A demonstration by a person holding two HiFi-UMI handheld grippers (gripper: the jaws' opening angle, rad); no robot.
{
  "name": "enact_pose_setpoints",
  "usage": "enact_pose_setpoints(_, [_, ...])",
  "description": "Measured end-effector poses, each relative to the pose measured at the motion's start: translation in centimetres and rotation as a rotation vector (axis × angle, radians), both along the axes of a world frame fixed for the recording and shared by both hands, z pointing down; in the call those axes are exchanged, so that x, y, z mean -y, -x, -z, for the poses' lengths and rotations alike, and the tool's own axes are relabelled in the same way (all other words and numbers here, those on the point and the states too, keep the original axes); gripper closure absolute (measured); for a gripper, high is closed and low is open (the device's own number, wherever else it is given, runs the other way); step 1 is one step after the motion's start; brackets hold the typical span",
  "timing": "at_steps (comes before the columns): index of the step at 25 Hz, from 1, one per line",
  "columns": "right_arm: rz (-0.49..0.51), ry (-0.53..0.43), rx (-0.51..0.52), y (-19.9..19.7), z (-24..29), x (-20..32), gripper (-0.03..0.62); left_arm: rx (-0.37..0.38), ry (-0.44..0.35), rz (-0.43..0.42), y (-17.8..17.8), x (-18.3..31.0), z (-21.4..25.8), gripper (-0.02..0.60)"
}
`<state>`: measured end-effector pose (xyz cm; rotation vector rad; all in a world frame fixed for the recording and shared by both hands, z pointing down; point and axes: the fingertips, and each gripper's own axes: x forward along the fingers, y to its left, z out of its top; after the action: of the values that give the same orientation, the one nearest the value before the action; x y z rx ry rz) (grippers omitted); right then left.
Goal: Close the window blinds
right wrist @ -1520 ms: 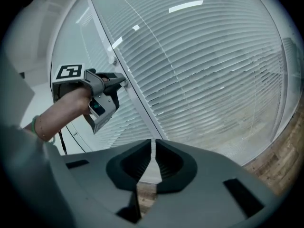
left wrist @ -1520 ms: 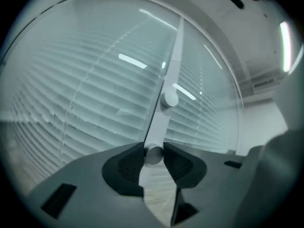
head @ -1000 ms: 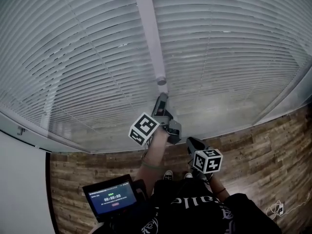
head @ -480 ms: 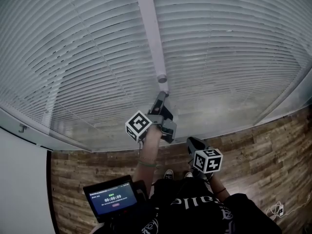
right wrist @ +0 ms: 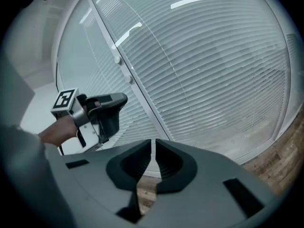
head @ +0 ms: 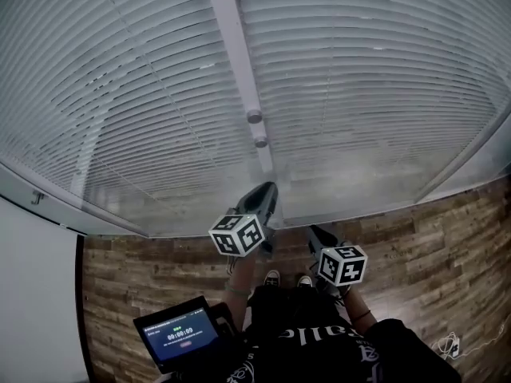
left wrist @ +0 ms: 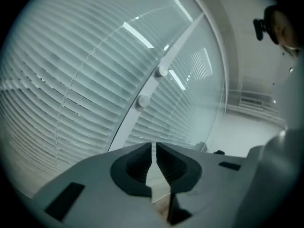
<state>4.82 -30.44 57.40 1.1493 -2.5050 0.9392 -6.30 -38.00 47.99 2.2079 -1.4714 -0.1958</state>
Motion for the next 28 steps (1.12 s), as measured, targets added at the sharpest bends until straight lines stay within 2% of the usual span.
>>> enact_pose_setpoints(2, [-0.004, 0.010, 0.006, -0.6, -0.6, -0.7, 0.553, 0.059, 0.002, -0.033, -1.5, -1.6, -1.2, 0.562])
enact_pose_setpoints(5, [-0.010, 0.022, 0.010, -0.7, -0.7, -1.8, 0.553, 0.083, 0.011, -0.077, -2.6, -4.0, -2.0, 0.575])
enact_pose_setpoints(10, [-0.053, 0.015, 0.015, -1.0, -0.4, -3.6, 0.553, 0.164, 0.001, -0.216, -4.5, -7.9, -3.2, 0.577])
enact_pose_setpoints(15, [-0.119, 0.011, 0.047, 0.1, -0.4, -6.7, 0.553, 0.188, -0.031, -0.318, -4.7, -13.6, -3.8, 0.577])
enact_pose_setpoints(18, [-0.166, -0.006, 0.048, 1.8, 0.0, -9.9, 0.553, 0.221, -0.036, -0.381, -3.3, -19.0, -4.2, 0.577])
enact_pose_setpoints(21, [-0.207, -0.021, 0.042, 3.9, -0.2, -14.9, 0.553, 0.247, -0.030, -0.414, -0.3, -25.0, -5.3, 0.577])
enact_pose_setpoints(28, [-0.263, -0.014, 0.007, 8.0, -1.1, -25.6, 0.553, 0.198, 0.000, -0.433, 5.5, -33.6, -6.8, 0.577])
